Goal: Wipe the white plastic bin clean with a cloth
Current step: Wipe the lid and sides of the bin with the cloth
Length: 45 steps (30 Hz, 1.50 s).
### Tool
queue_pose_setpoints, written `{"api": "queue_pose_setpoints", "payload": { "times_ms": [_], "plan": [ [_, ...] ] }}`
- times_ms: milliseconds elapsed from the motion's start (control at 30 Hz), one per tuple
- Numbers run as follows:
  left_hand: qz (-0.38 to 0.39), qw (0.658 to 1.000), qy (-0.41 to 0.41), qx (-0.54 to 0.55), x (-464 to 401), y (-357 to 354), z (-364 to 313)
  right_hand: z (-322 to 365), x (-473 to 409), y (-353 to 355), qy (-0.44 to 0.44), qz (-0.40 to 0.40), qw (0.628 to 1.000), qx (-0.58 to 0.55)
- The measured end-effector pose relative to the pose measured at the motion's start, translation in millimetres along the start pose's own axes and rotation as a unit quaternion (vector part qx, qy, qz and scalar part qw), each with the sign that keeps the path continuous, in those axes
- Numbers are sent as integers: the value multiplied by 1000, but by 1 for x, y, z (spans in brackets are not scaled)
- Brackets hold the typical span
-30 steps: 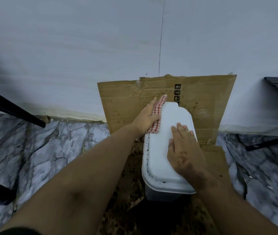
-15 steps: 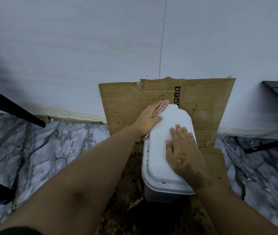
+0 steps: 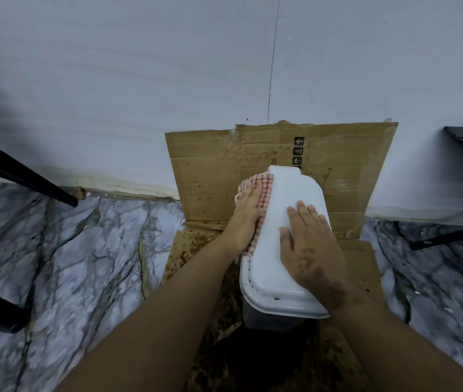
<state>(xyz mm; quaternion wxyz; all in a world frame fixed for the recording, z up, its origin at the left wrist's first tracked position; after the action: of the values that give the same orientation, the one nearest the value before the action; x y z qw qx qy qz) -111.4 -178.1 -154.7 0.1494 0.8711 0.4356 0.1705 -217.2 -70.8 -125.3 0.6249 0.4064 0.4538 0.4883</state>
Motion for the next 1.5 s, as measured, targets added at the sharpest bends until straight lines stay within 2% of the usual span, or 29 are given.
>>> {"api": "queue_pose_setpoints", "payload": {
  "times_ms": [67, 167, 300, 433, 733, 900, 1033, 1200, 1300, 1400, 1500],
  "plan": [
    [-25, 999, 6, 21, -8, 12, 9, 0, 0, 0, 0, 0, 1000, -3],
    [-55, 997, -36, -34, -24, 31, 12, 0, -1, -1, 4, -3, 1000, -3],
    [-10, 998, -57, -23, -44, 26, -6, -2, -1, -2, 5, -5, 1000, 2],
    [-4, 1000, -27, -16, -52, 20, -18, -4, -3, -3, 3, -4, 1000, 2],
    [-27, 1000, 6, 14, 1, 1, -3, -1, 3, -2, 7, -18, 1000, 0],
    [-32, 999, -2, -19, 46, -13, 5, 2, 5, 2, 11, -15, 1000, 6],
    [-73, 996, 1, -47, 81, -27, 10, 5, 9, 7, 13, -2, 1000, 1],
    [-186, 982, -28, -37, 124, -51, 17, 7, 11, 11, 8, 8, 1000, -11],
    [-216, 975, -18, -40, 138, -62, 20, 6, 11, 12, 7, 8, 1000, -15],
    [-202, 977, -29, -66, 130, -54, 18, 5, 11, 10, 7, 9, 1000, -16],
    [-157, 985, -16, -73, 109, -36, 8, 3, 9, 5, 10, 7, 1000, -16]
  ]
}}
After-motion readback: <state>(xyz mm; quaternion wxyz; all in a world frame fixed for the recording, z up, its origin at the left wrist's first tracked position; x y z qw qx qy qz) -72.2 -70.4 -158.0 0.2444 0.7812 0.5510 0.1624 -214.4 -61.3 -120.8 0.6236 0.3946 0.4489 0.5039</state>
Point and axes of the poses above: each hand's wrist, its own x-axis away from the middle knuckle, its own y-axis out of the back of the hand, z = x × y, the point moved 5 cm from there along -x, towards the middle knuckle, and after that the axes turned 10 degrees about y, right-handed, at the moved point
